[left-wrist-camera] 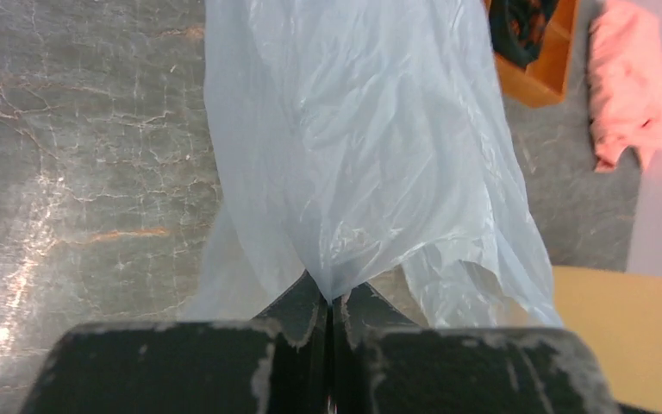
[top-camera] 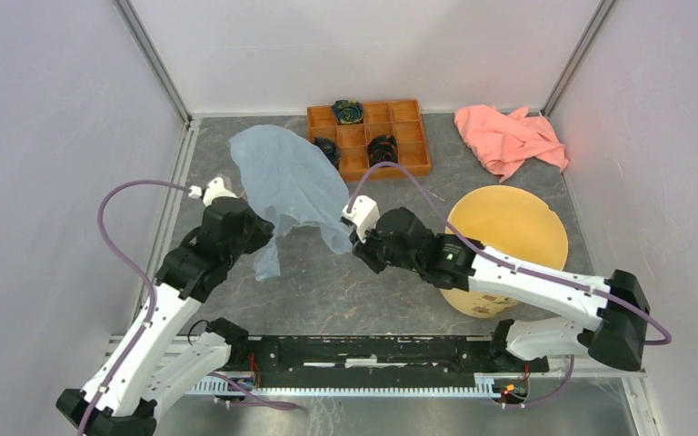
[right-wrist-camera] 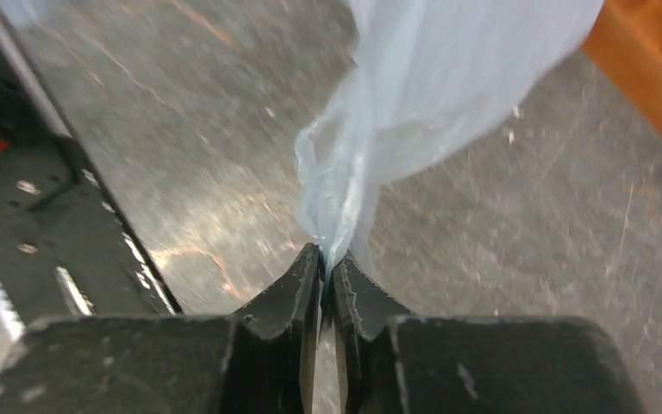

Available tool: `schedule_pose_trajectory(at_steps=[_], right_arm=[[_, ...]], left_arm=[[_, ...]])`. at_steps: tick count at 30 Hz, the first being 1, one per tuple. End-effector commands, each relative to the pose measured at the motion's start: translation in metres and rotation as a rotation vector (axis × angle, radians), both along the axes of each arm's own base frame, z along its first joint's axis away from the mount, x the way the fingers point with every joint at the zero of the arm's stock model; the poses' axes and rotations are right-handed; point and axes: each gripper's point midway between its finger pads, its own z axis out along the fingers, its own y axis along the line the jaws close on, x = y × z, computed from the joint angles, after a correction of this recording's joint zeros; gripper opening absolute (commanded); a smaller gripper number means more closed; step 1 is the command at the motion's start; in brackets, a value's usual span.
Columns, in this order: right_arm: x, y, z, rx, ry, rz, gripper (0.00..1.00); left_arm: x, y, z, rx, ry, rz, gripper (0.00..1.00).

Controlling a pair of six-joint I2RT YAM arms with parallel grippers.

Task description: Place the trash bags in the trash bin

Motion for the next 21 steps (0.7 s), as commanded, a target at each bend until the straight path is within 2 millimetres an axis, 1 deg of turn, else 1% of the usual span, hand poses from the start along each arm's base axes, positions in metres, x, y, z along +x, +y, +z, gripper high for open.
schedule_pose_trajectory(at_steps=[1,2,4,6,7,8,10,11,13,15,18,21], right_arm=[[0.0,-0.037,-0.071,-0.245,0.064,-0.122,0.18],[0.0,-0.044,-0.083,-0.29,0.073,-0.142,0.2],[-0.001,-0.054,-0.102,-0.351,0.086,-0.162,0.3],[-0.001,-0.054,-0.108,-0.373,0.085,-0.156,0.43],[0.001,-0.052,-0.108,-0.369,0.077,-0.15,0.48],[0.003,-0.048,-0.106,-0.357,0.068,-0.147,0.55],[0.008,-0.039,-0.098,-0.324,0.044,-0.135,0.71],[0.01,-0.034,-0.092,-0.306,0.031,-0.133,0.78],[0.016,-0.027,-0.081,-0.275,0.0,-0.139,0.89],[0.026,-0.027,-0.07,-0.255,-0.042,-0.181,0.97],[0.042,-0.027,-0.065,-0.253,-0.096,-0.254,0.98],[0.056,-0.029,-0.075,-0.328,-0.121,-0.314,0.98]], left_arm=[[-0.017,-0.011,-0.037,0.146,0.157,-0.225,0.03],[-0.018,-0.021,-0.041,0.135,0.18,-0.288,0.02],[-0.022,-0.033,-0.05,0.125,0.231,-0.377,0.02],[-0.026,-0.037,-0.055,0.132,0.265,-0.423,0.02],[-0.027,-0.036,-0.057,0.143,0.272,-0.426,0.02],[-0.028,-0.033,-0.06,0.156,0.281,-0.426,0.02],[-0.028,-0.026,-0.061,0.182,0.285,-0.399,0.02],[-0.029,-0.027,-0.06,0.176,0.281,-0.408,0.02],[-0.031,-0.03,-0.059,0.169,0.275,-0.427,0.02],[-0.033,-0.031,-0.061,0.161,0.283,-0.434,0.02],[-0.038,-0.034,-0.063,0.146,0.295,-0.457,0.02],[-0.04,-0.033,-0.065,0.148,0.301,-0.452,0.02]])
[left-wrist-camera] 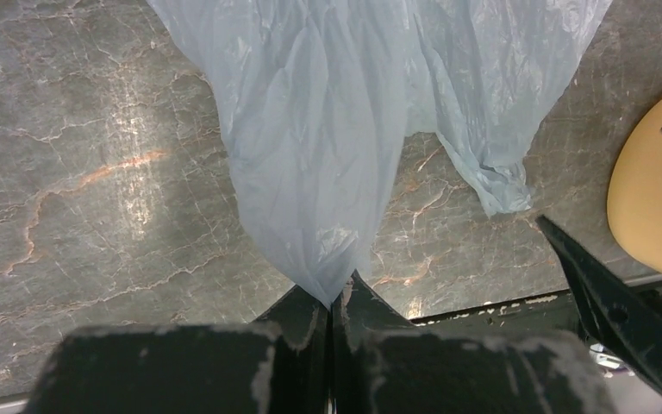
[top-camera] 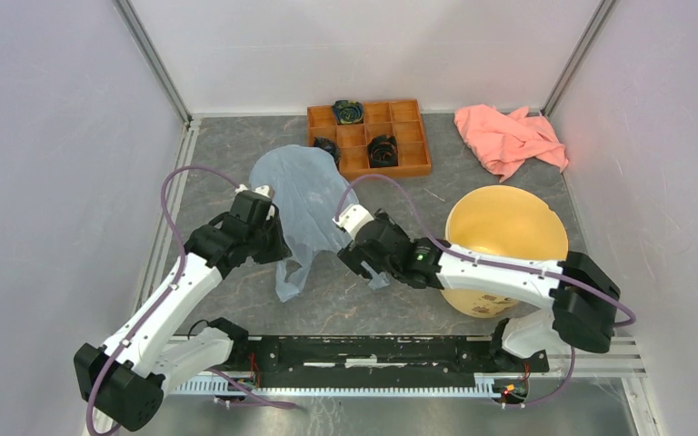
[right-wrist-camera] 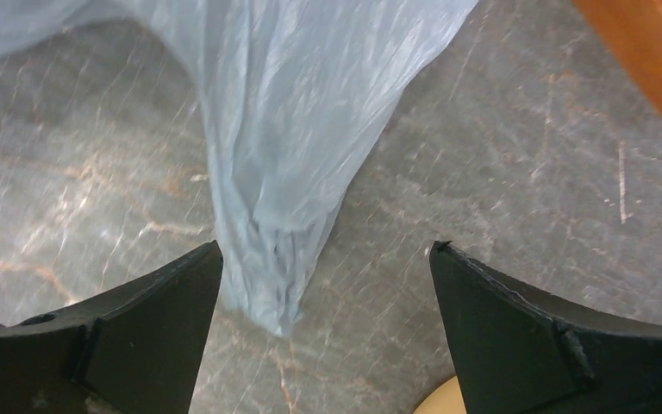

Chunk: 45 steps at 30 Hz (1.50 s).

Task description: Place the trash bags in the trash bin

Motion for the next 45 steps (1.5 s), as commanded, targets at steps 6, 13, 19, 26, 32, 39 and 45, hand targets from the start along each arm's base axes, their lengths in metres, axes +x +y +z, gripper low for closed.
schedule_pose_trajectory(at_steps=[6,13,19,26,32,39,45], right_arm=[[0.008,0.036,0.0,0.085,-0.062,0.012,0.98],[0.014,0.028,-0.043,-0.037,-0.06,-0.032,0.98],[0.024,0.032,-0.068,-0.093,-0.054,-0.101,0.88],[0.064,0.045,-0.011,-0.026,-0.149,-0.174,0.0],[0.149,0.066,0.176,0.271,-0.299,-0.187,0.0],[0.071,0.063,0.418,0.525,-0.751,0.06,0.0],[0.054,0.044,0.317,0.469,-0.72,0.045,0.01]], left_arm=[[-0.009,0.002,0.004,0.001,-0.014,-0.044,0.02],[-0.007,0.003,0.009,0.001,-0.032,-0.035,0.02],[-0.012,0.003,0.009,-0.026,-0.027,-0.021,0.02],[0.008,0.01,0.01,0.02,-0.069,0.053,0.02],[0.118,0.049,0.121,0.43,-0.288,0.202,0.02],[0.078,0.014,0.407,-0.056,-1.024,0.031,0.02],[0.039,0.022,0.334,-0.168,-1.067,0.031,0.02]])
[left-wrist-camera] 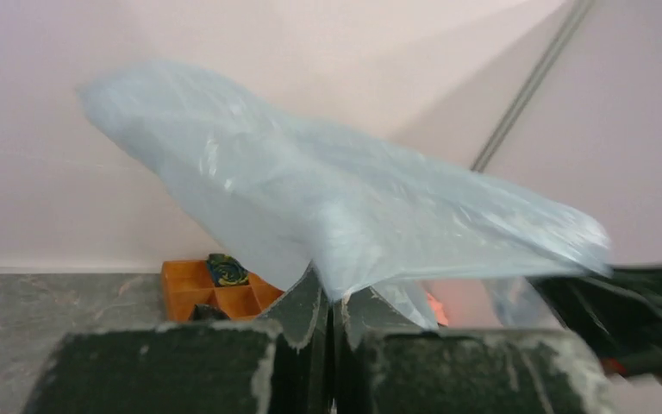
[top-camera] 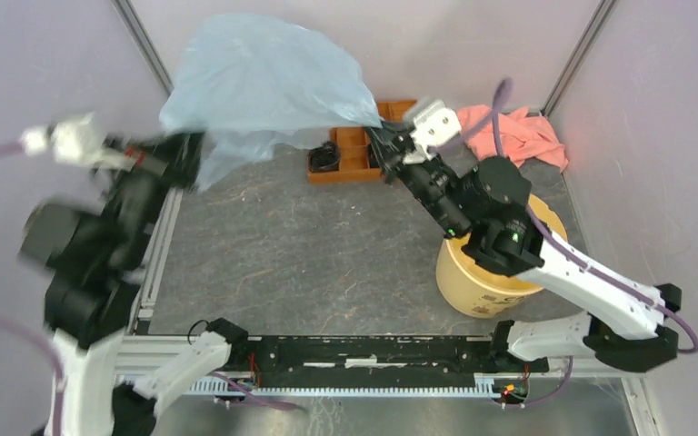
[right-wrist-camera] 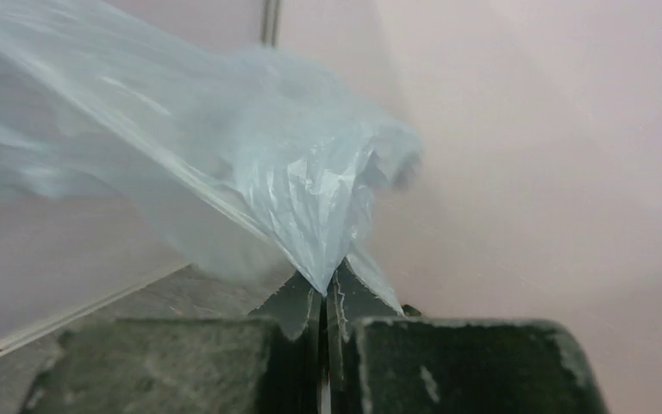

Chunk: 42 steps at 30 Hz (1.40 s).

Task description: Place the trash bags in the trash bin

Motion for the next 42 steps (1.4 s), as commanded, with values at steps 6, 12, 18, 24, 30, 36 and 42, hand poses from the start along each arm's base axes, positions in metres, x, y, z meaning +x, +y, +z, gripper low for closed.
schedule_pose_trajectory(at_steps=[6,12,18,24,30,36,42], right_arm=[[0.022,0.021,-0.316,-0.476,0.442,-0.07,0.0],[0.024,0.046,-0.339,-0.509,0.553,-0.046,0.0],[0.062,0.062,-0.162,-0.367,0.269,-0.14,0.0],[0.015,0.045,-0.014,-0.115,-0.006,-0.039,0.0],[0.01,0.033,-0.146,-0.16,0.102,-0.033,0.0],[-0.018,0.054,-0.366,-0.481,0.618,0.112,0.0],[0.028,0.067,-0.187,-0.329,0.31,-0.007,0.0]], left_arm=[[0.009,0.047,-0.342,0.475,1.024,0.348,0.02],[0.014,0.016,-0.367,0.353,1.011,0.216,0.02],[0.063,0.022,-0.169,0.263,0.524,0.281,0.02],[-0.029,0.012,0.027,-0.042,-0.188,-0.008,0.02],[0.006,0.025,-0.143,-0.077,0.261,0.159,0.02],[-0.021,0.02,-0.382,0.134,1.033,0.242,0.02],[0.025,-0.011,-0.196,0.054,0.524,0.051,0.02]])
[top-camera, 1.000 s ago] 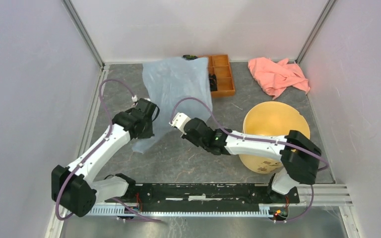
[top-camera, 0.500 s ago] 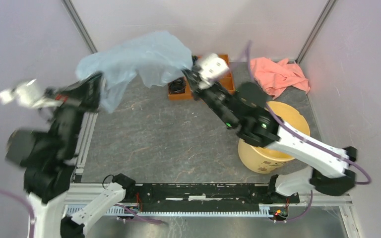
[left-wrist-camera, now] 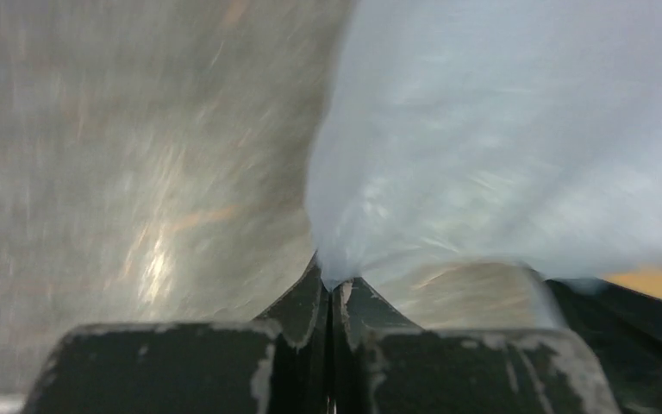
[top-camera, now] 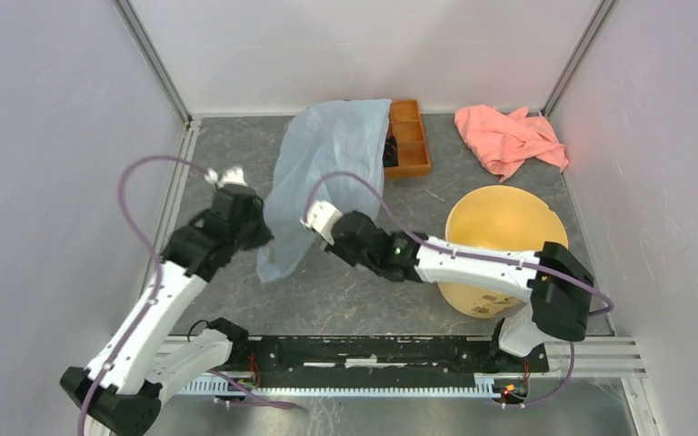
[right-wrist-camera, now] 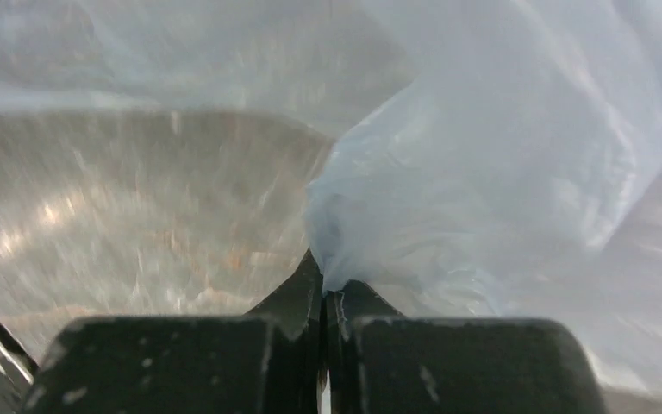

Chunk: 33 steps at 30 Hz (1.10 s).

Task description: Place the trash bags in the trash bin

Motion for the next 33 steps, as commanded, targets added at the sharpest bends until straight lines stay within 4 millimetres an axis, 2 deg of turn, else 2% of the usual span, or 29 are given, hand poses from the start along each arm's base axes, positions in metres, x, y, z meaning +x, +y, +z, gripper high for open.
schedule_pose_trajectory(at_steps=[1,2,3,4,5,6,7,8,9,11,12,13,14,15,16,17,18,19,20,23,24,25,26,27,30,33], right_arm=[[0.048,0.046,0.279,0.435,-0.392,-0.042,0.0],[0.047,0.05,0.321,0.469,-0.436,-0.015,0.0],[0.04,0.051,0.37,0.541,-0.486,0.005,0.0],[0.032,0.048,0.404,0.604,-0.525,0.021,0.0],[0.02,0.042,0.431,0.668,-0.558,0.045,0.0],[0.009,0.037,0.446,0.728,-0.581,0.068,0.01],[0.0,0.031,0.447,0.777,-0.587,0.088,0.01],[-0.006,0.028,0.427,0.792,-0.576,0.11,0.01],[-0.011,0.021,0.415,0.829,-0.58,0.114,0.0],[-0.005,0.02,0.333,0.761,-0.516,0.073,0.0],[0.003,0.02,0.283,0.683,-0.454,0.024,0.0],[0.008,0.02,0.236,0.609,-0.384,-0.018,0.0],[0.013,0.018,0.177,0.498,-0.299,-0.054,0.01],[0.013,0.017,0.13,0.409,-0.209,-0.073,0.01],[0.009,0.019,0.088,0.333,-0.125,-0.069,0.0],[0.006,0.017,0.06,0.263,-0.069,-0.07,0.0],[0.006,0.018,0.048,0.212,-0.047,-0.073,0.0],[0.01,0.017,0.051,0.183,-0.056,-0.086,0.0],[0.017,0.02,0.07,0.183,-0.094,-0.087,0.0],[0.027,0.029,0.159,0.295,-0.228,-0.044,0.0],[0.024,0.032,0.184,0.333,-0.254,-0.014,0.0],[0.021,0.032,0.207,0.376,-0.272,0.009,0.0],[0.016,0.032,0.22,0.405,-0.273,0.032,0.0],[0.012,0.032,0.221,0.413,-0.263,0.052,0.0],[0.01,0.022,0.194,0.395,-0.199,0.031,0.0],[0.013,0.011,0.177,0.426,-0.103,0.019,0.0]], left_arm=[[0.04,-0.033,0.245,-0.221,-0.649,-0.173,0.02],[0.033,-0.041,0.292,-0.249,-0.762,-0.25,0.02],[0.016,-0.044,0.339,-0.283,-0.891,-0.321,0.02],[-0.002,-0.045,0.375,-0.318,-1.005,-0.378,0.02],[-0.021,-0.041,0.402,-0.347,-1.112,-0.4,0.02],[-0.033,-0.035,0.416,-0.371,-1.191,-0.395,0.02],[-0.043,-0.025,0.42,-0.388,-1.239,-0.361,0.02],[-0.05,-0.014,0.413,-0.399,-1.258,-0.307,0.02],[-0.039,-0.006,0.388,-0.39,-1.203,-0.232,0.02],[-0.004,0.011,0.294,-0.327,-0.954,-0.028,0.02],[0.006,0.018,0.24,-0.276,-0.801,0.056,0.02],[0.011,0.023,0.185,-0.211,-0.64,0.113,0.02],[0.009,0.025,0.134,-0.145,-0.479,0.137,0.02],[0.004,0.024,0.094,-0.099,-0.345,0.135,0.02],[-0.003,0.021,0.062,-0.072,-0.237,0.113,0.02],[-0.008,0.017,0.045,-0.064,-0.176,0.091,0.02],[-0.008,0.015,0.04,-0.063,-0.162,0.076,0.02],[-0.005,0.013,0.05,-0.07,-0.194,0.057,0.02],[-0.001,0.01,0.07,-0.084,-0.257,0.028,0.02],[0.006,0.003,0.16,-0.107,-0.509,-0.089,0.02],[0.004,0.008,0.18,-0.101,-0.556,-0.087,0.02],[0.001,0.012,0.188,-0.094,-0.575,-0.083,0.02],[-0.002,0.013,0.187,-0.086,-0.571,-0.09,0.02],[-0.004,0.013,0.179,-0.073,-0.544,-0.099,0.02],[-0.008,0.016,0.138,-0.037,-0.422,-0.087,0.02],[-0.013,0.012,0.124,-0.041,-0.38,-0.113,0.02]])
